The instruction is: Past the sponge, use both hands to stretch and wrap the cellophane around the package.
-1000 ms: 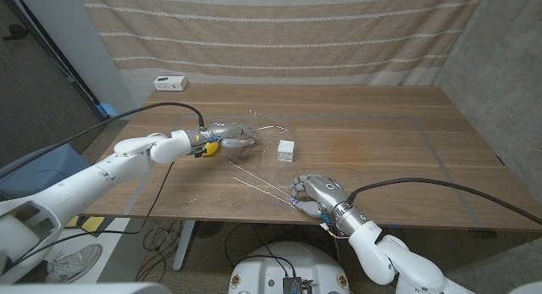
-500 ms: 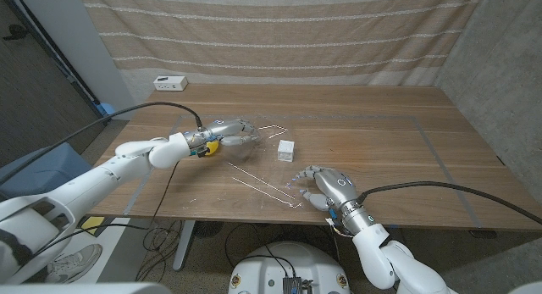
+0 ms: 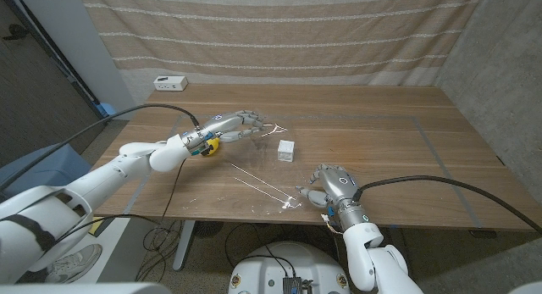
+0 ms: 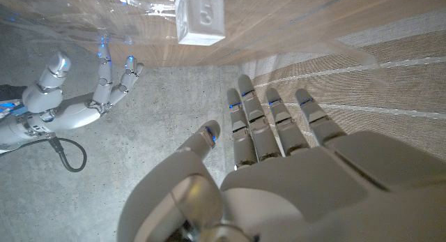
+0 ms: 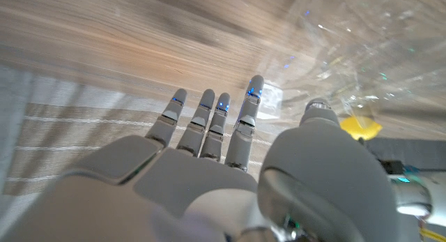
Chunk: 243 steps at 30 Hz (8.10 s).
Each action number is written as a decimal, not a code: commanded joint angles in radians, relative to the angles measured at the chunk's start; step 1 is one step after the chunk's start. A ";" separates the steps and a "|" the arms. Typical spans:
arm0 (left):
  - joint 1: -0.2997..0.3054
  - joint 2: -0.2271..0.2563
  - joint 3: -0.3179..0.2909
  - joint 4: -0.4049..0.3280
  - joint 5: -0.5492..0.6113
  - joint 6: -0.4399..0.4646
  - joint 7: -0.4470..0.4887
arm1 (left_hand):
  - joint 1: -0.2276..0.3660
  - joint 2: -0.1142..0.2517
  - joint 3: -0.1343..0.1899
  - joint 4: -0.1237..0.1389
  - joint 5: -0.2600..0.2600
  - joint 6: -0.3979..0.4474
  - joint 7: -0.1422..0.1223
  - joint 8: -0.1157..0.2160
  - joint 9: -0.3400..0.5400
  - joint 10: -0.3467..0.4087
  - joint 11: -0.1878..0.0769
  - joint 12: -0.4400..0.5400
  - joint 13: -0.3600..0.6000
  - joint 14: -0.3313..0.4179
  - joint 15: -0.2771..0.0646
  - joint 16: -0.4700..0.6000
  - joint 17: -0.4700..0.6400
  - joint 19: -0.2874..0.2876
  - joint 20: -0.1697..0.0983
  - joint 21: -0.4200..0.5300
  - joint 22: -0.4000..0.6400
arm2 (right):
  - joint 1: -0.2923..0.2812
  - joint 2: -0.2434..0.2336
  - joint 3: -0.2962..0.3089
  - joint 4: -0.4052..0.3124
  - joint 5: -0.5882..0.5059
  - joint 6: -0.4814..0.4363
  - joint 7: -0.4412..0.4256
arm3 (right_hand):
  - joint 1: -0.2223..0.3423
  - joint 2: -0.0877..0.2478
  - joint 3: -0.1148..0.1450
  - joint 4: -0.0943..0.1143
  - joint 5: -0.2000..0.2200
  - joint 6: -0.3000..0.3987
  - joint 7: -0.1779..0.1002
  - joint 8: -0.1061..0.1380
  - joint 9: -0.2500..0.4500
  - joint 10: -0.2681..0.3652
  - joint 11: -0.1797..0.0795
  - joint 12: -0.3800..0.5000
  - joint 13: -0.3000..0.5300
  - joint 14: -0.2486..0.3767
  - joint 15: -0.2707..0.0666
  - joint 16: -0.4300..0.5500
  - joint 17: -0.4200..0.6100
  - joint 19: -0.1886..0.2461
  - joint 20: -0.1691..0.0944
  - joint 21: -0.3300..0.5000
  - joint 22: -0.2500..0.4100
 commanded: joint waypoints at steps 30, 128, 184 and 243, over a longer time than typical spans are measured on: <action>-0.150 -0.051 0.126 0.186 -0.078 0.029 -0.321 | -0.083 0.001 0.006 0.087 -0.002 -0.147 0.042 -0.051 -0.041 0.487 0.124 0.037 0.011 0.205 -0.018 0.008 -0.009 -0.021 0.004 -0.010 -0.016 | -0.101 0.114 0.372 -0.071 0.313 0.303 0.504 | 0.067 0.062 0.015 -0.067 0.047 0.166 0.005 0.015 -0.008 0.003 -0.001 -0.022 -0.022 -0.105 0.028 -0.029 0.006 -0.018 -0.006 0.006 0.006; -0.103 -0.002 0.098 0.022 -0.130 0.126 -0.358 | -0.072 -0.007 0.038 0.053 -0.002 -0.186 0.029 -0.039 -0.040 0.395 0.082 -0.044 -0.007 0.129 -0.030 -0.003 -0.015 -0.038 -0.011 -0.026 -0.014 | 0.365 0.131 0.271 0.454 1.519 1.025 -0.175 | 0.455 0.161 0.145 -0.136 -0.048 0.285 -0.011 0.075 0.083 0.181 -0.155 0.108 0.108 0.175 -0.171 0.467 0.411 0.209 -0.176 0.216 0.097; 0.465 0.353 -0.372 -0.822 -0.203 1.009 -0.301 | -0.032 -0.103 -0.036 -0.154 0.002 0.227 0.065 -0.016 -0.035 0.389 0.068 -0.059 -0.003 0.327 -0.018 -0.013 -0.010 0.271 0.026 0.095 -0.010 | 0.776 0.378 -0.190 0.871 0.547 0.594 -0.446 | 0.432 0.140 0.233 -0.105 -0.114 0.258 -0.008 0.059 0.024 0.394 -0.090 0.077 0.001 0.518 -0.155 0.169 -0.025 0.385 -0.142 0.467 0.088; 0.580 0.110 -0.588 -0.573 -0.917 0.456 -0.421 | 0.005 -0.022 0.007 -0.170 0.032 0.429 0.199 -0.023 -0.026 0.587 0.118 0.041 0.045 0.503 -0.018 -0.001 -0.011 0.346 -0.007 0.137 -0.008 | 0.885 0.303 -0.319 0.932 0.649 0.475 -0.025 | -0.385 0.114 0.187 0.043 -0.104 -0.654 -0.138 -0.071 -0.017 -0.412 -0.083 -0.302 -0.089 -0.468 0.011 -0.083 -0.201 -0.368 -0.036 0.095 -0.015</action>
